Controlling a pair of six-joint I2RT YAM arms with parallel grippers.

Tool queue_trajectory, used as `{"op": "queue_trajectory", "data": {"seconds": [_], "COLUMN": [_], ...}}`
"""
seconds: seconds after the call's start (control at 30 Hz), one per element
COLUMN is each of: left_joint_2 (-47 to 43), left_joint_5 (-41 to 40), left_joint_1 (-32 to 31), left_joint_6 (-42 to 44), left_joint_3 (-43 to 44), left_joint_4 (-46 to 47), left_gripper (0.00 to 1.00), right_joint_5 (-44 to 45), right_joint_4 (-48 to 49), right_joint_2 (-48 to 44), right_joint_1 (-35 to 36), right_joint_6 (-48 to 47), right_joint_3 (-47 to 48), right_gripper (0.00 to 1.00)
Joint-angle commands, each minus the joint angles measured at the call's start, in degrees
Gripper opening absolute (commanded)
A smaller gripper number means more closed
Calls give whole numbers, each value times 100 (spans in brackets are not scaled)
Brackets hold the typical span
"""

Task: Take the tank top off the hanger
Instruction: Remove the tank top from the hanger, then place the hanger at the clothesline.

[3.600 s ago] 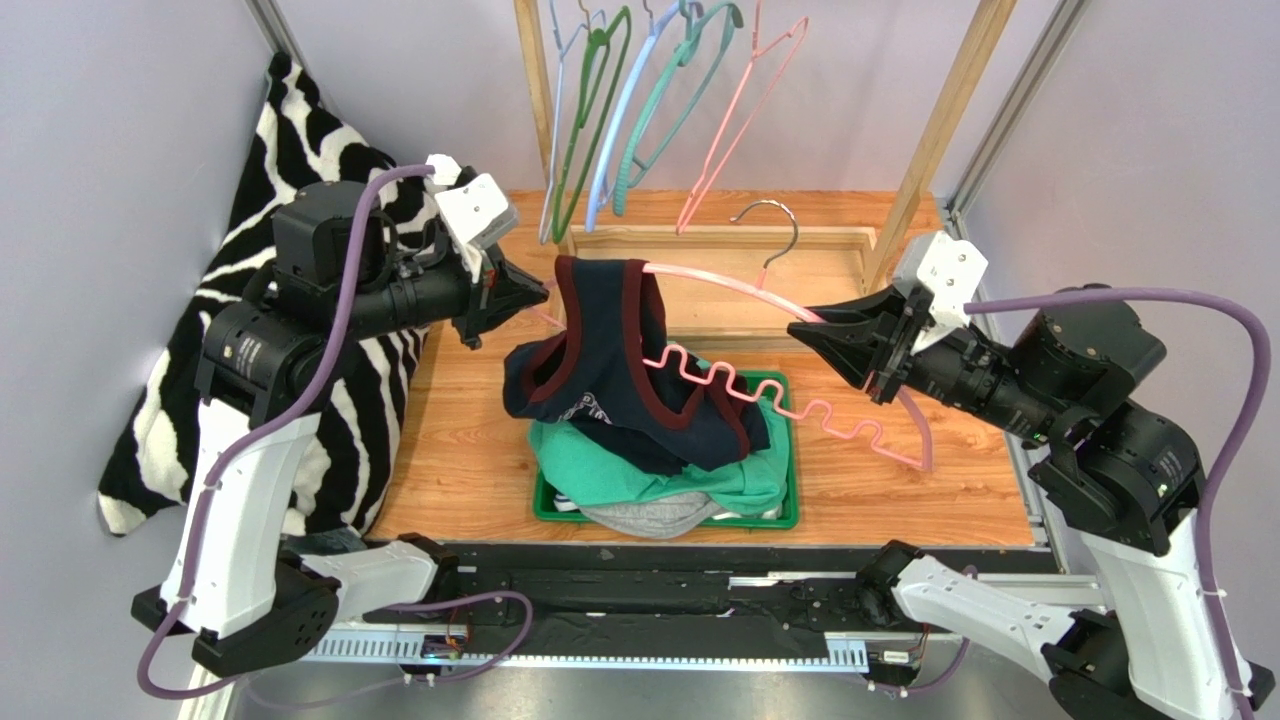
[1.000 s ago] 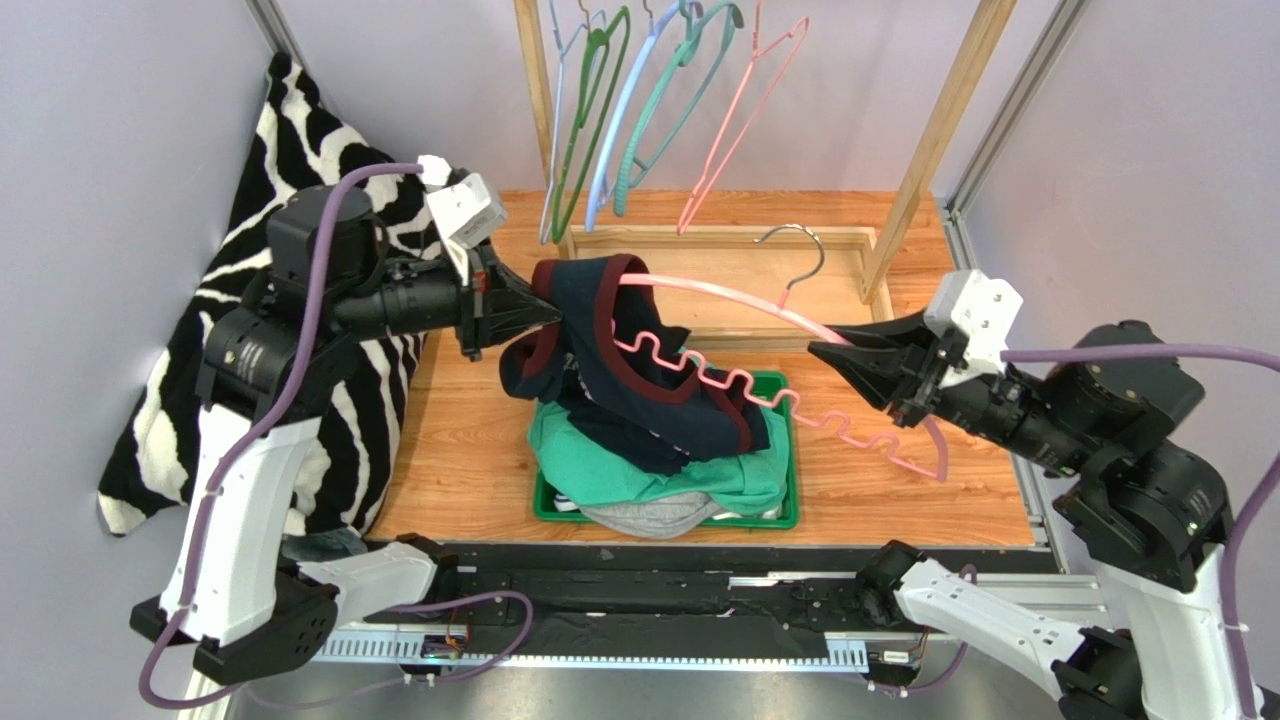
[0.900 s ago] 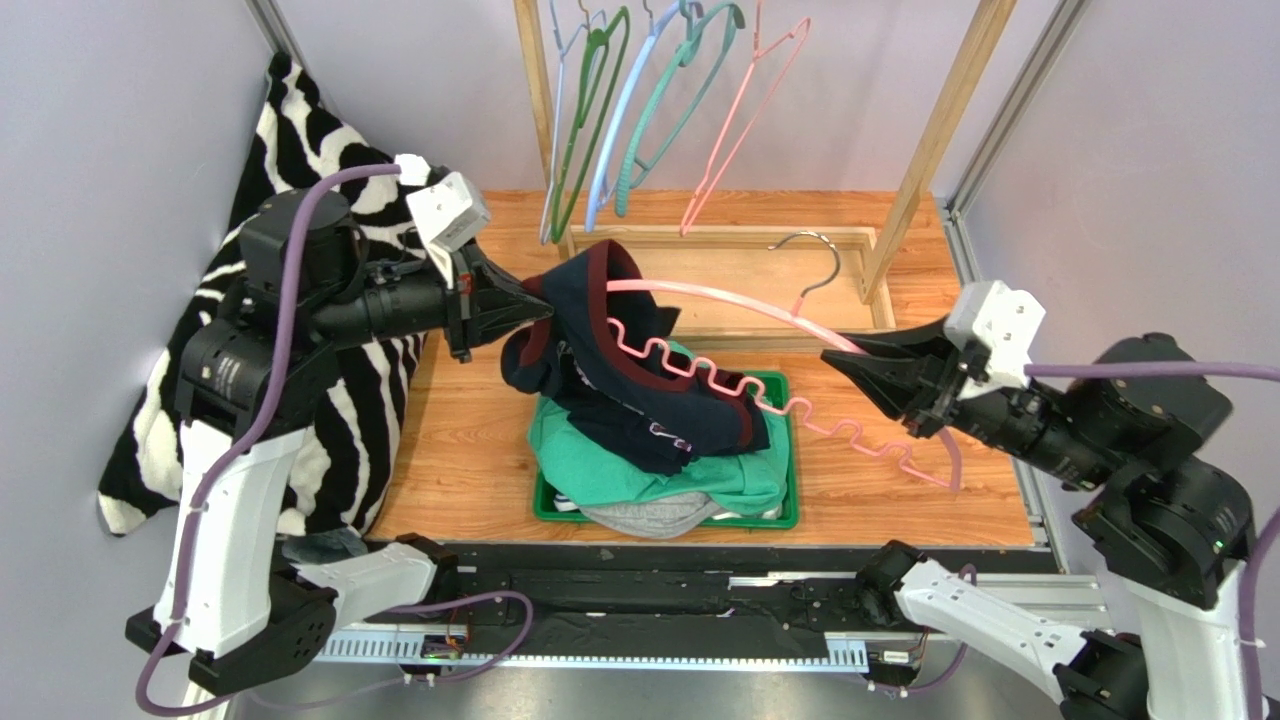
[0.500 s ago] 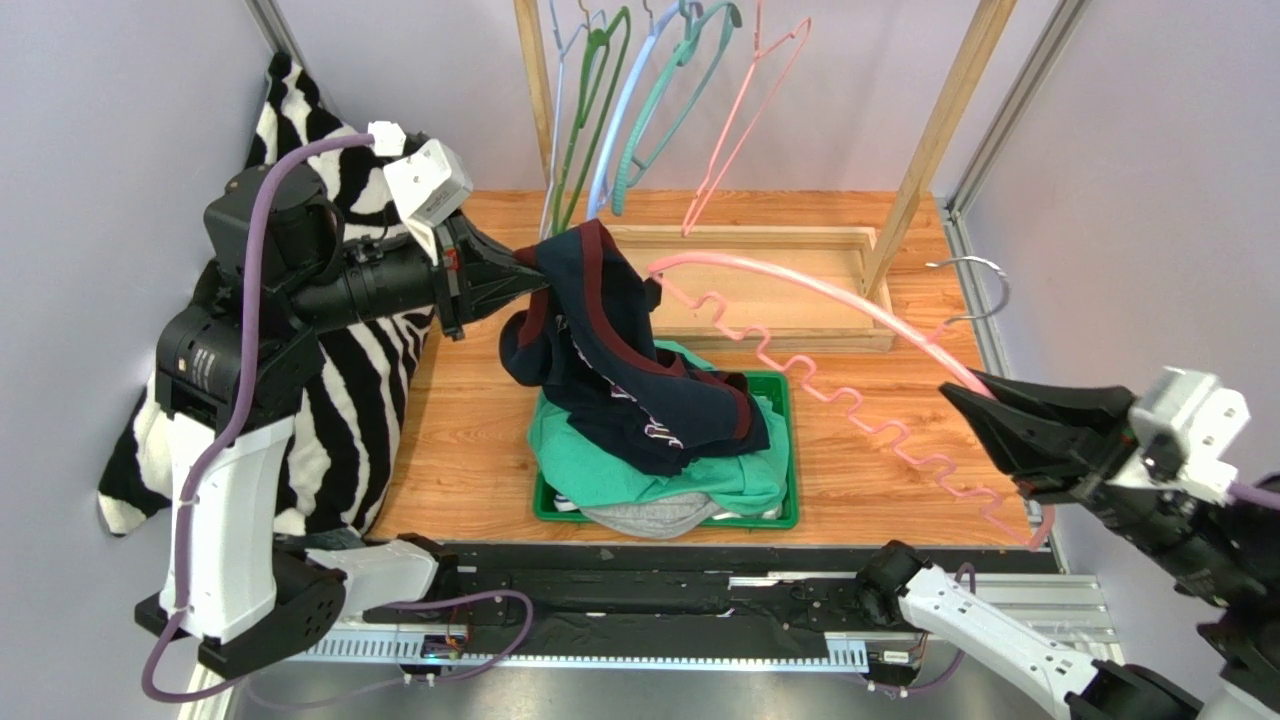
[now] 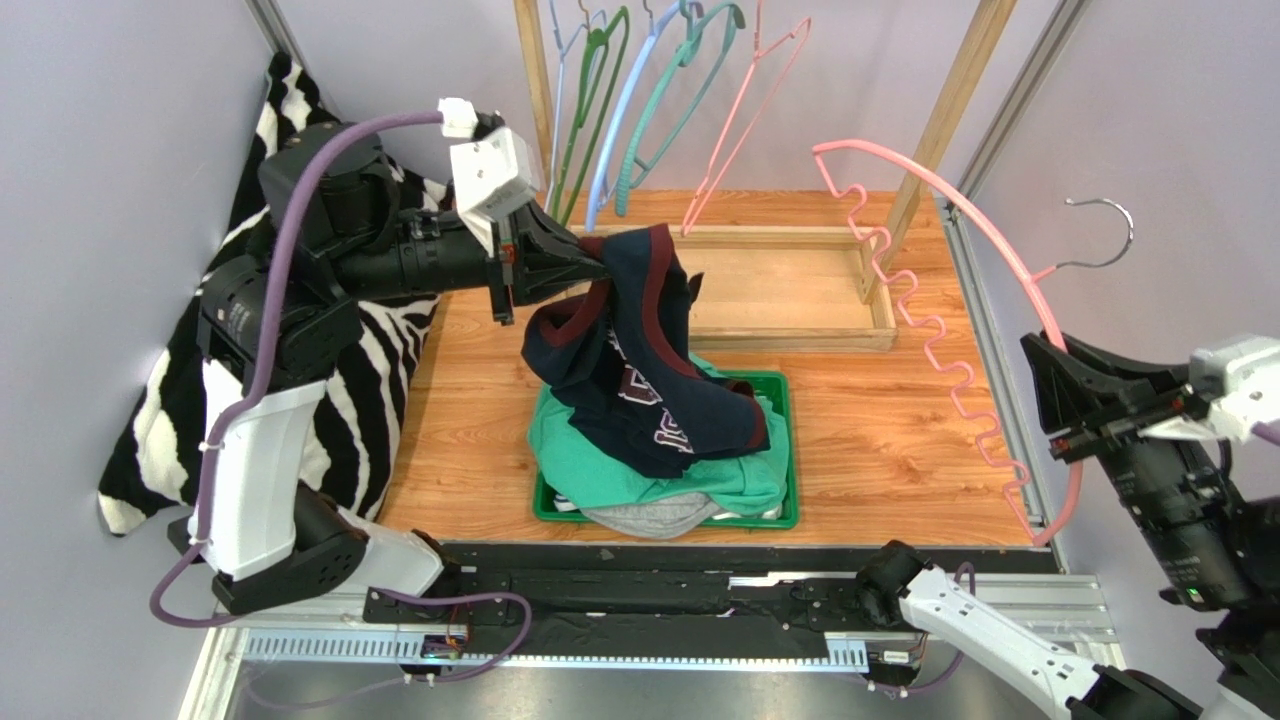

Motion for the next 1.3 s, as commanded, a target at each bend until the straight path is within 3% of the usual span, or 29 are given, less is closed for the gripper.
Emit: {"op": "queue_trajectory", "data": {"seconds": [0.0, 0.13, 0.47, 0.7, 1.0, 1.27], "left_joint_2": [-358, -650, -659, -555, 491, 1274], "left_joint_5": [-108, -889, -1031, -1532, -2050, -2061], "left_joint_1": [-277, -525, -858, -938, -956, -956], "left_joint_6": [623, 1310, 1600, 1636, 1653, 1838], "left_joint_3": [-1486, -3173, -4591, -6057, -6394, -6288], "left_joint_4": [-23, -31, 267, 1523, 2078, 1437], "left_gripper": [0, 0, 0, 0, 0, 0], "right_joint_5": [1026, 1299, 1660, 1634, 1651, 1888], "right_joint_4": [518, 719, 1230, 1405, 1511, 2107], "right_joint_2": [359, 587, 1448, 1634, 1608, 1792], "right_joint_1": [5, 5, 5, 5, -4, -39], "right_joint_6": [102, 14, -22, -4, -276, -557], "right_joint_3": [-203, -449, -573, -564, -634, -950], "right_gripper": [0, 0, 0, 0, 0, 0]}}
